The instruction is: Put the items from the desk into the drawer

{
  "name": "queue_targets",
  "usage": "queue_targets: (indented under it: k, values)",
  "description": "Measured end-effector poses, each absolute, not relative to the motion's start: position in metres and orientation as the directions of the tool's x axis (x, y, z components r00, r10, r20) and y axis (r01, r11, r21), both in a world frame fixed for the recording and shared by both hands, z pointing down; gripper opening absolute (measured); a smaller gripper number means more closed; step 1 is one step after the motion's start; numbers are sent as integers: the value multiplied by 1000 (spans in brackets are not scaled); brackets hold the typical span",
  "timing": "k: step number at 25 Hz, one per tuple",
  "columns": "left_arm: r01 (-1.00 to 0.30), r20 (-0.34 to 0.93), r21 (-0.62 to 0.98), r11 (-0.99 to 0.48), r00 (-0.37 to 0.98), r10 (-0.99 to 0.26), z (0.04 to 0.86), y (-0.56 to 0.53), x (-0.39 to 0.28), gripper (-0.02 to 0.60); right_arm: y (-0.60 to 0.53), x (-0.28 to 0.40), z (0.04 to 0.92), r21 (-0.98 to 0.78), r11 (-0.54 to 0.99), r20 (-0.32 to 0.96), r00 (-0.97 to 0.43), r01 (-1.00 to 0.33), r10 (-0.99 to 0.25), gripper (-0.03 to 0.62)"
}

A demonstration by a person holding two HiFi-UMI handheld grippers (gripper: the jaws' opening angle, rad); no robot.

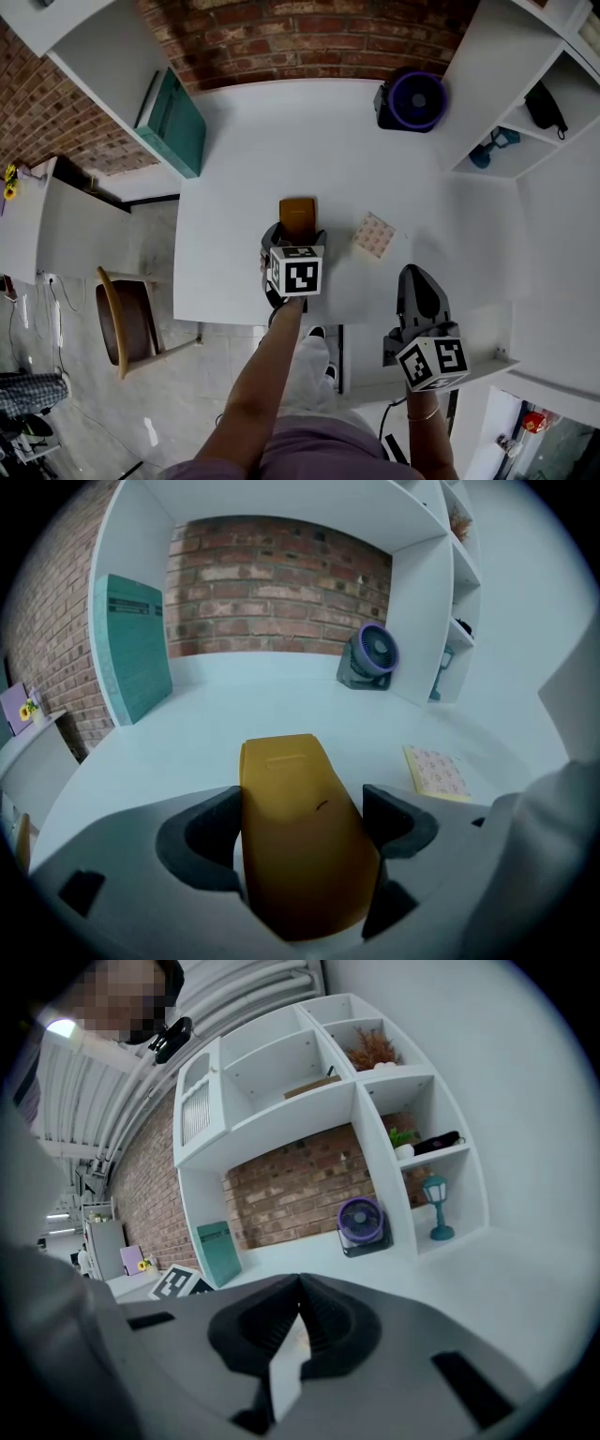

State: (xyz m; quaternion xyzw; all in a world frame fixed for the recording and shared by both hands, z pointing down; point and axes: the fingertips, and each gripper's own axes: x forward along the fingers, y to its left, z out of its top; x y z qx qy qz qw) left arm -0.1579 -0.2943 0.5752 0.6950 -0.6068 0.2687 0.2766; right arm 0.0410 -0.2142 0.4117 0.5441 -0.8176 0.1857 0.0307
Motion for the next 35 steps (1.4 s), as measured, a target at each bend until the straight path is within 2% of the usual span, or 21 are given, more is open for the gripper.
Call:
queue_targets:
  k: [16, 25, 35]
  values:
    - [-958, 650, 6, -288, 222, -727, 560, -279, -138, 394, -211, 46, 403, -256, 319, 247, -381, -912, -891, 3]
    - [-918, 642, 25, -395, 317, -697, 561, -267, -121, 391, -210, 46, 399, -255, 314, 239, -374, -915, -896, 3]
    - [-856, 673, 86, -510, 428, -604, 571, -257, -104, 391, -208, 53, 392, -252, 305, 225, -362, -918, -905, 3]
